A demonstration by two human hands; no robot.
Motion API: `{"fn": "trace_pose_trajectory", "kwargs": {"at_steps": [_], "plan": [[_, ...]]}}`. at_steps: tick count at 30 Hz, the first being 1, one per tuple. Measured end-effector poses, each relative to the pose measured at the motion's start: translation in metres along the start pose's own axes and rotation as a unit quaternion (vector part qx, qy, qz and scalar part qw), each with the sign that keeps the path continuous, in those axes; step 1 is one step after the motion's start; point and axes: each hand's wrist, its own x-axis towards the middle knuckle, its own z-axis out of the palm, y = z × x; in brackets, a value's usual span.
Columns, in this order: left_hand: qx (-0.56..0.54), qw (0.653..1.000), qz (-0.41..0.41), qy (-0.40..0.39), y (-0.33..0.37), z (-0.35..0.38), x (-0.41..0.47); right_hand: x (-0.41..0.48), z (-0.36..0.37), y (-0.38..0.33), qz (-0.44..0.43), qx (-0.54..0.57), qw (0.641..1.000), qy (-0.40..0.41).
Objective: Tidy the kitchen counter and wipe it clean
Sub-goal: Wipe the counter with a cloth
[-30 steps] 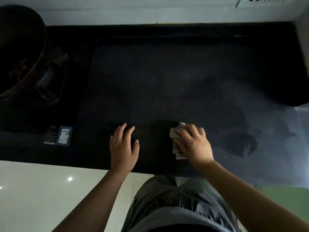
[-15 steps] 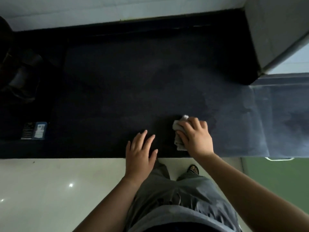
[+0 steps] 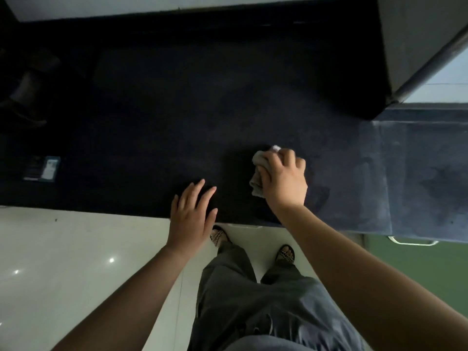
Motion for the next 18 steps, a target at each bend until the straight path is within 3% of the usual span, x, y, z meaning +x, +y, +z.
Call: {"fn": "trace_pose_trajectory", "kwargs": {"at_steps": [3,5,9,15,18], "plan": [[-0.015,1.000,0.006,0.004,-0.002,0.000,0.000,-0.025,0.007,0.004,-0.125,-0.013,0.991,-0.039],[-0.025,1.000,0.014,0.003,-0.005,-0.004,0.001,-0.035,0.007,0.012,-0.147,-0.016,0.988,-0.034],[-0.063,0.998,0.027,0.002,-0.022,-0.019,0.010,-0.019,0.016,-0.003,-0.100,-0.038,0.994,0.011],[-0.061,0.997,-0.018,0.052,-0.111,-0.051,0.034,0.038,0.064,-0.101,-0.024,-0.049,0.998,0.039],[-0.035,0.995,-0.053,0.079,-0.174,-0.061,0.053,0.044,0.098,-0.156,-0.091,-0.032,0.995,0.012]]}}
